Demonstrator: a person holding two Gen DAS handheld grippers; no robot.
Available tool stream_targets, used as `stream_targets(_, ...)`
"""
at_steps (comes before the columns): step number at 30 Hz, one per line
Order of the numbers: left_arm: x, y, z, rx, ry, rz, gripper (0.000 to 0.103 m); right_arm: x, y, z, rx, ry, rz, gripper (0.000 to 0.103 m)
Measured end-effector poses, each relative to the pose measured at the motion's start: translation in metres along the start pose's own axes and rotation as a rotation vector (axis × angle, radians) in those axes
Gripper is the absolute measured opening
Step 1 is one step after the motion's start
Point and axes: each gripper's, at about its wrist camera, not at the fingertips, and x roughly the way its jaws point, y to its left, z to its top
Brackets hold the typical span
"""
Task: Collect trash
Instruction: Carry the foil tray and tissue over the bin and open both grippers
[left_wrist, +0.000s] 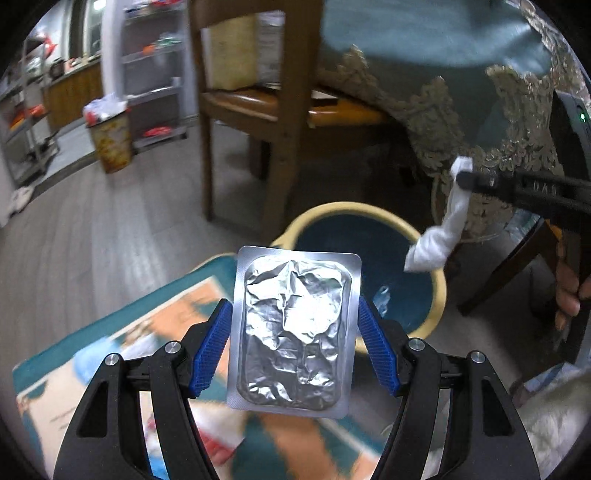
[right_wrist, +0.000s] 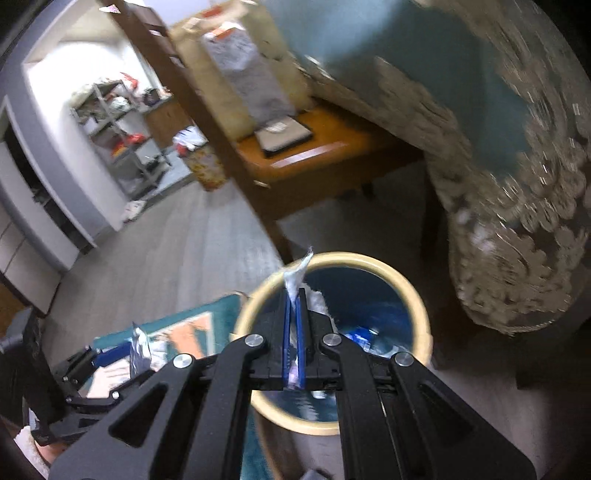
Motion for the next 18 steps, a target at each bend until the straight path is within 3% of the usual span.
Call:
stream_targets(10, 0.065, -0.050, 0.036, 0.116, -0.004, -0.032, 0.070, 0.041, -0.035, -0.006, 0.036, 0.093, -0.080, 0.002)
stream_targets(18, 0.093, -0.054, 0.028, 0.111, 0.012, -0.076, 0.070, 0.055, -0.038, -0.011, 0.063, 0.123, -0.097, 0.002)
